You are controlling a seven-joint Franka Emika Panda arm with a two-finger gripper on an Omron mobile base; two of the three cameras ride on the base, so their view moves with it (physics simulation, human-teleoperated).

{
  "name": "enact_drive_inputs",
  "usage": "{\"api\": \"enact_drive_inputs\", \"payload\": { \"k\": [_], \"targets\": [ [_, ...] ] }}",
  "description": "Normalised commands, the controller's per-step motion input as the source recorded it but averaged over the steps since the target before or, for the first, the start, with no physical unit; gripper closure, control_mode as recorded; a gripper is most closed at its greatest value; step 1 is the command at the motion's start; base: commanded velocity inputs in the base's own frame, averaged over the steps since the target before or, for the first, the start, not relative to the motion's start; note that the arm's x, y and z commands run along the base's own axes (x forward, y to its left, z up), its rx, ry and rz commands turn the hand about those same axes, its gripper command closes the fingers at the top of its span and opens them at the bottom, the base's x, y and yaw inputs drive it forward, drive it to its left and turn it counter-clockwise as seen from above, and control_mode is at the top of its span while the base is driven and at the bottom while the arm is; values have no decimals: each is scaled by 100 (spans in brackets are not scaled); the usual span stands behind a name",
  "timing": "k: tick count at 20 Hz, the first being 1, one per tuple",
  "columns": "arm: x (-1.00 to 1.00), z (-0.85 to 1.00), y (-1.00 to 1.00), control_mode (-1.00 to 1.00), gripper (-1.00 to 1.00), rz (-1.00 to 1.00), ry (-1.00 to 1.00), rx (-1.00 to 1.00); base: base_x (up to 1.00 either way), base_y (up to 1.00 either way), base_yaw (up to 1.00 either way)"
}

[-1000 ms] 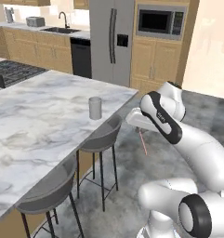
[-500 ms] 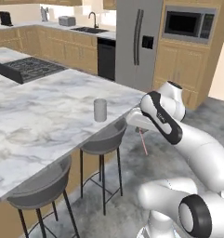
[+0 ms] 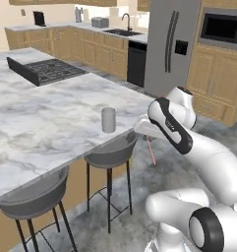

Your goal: Take a straw from the drawer in front and place it inside the glass cup on the dining counter.

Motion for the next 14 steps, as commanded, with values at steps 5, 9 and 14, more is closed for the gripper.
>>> {"api": "enact_drive_inputs", "payload": {
  "k": [5, 9, 14],
  "targets": [
    [0, 0, 0, 100, 100, 0, 0, 0, 23, -66, 32],
    [0, 0, 0, 100, 100, 0, 0, 0, 12, -65, 33],
    [0, 0, 0, 100, 100, 0, 0, 0, 8, -52, 32]
  ]
}}
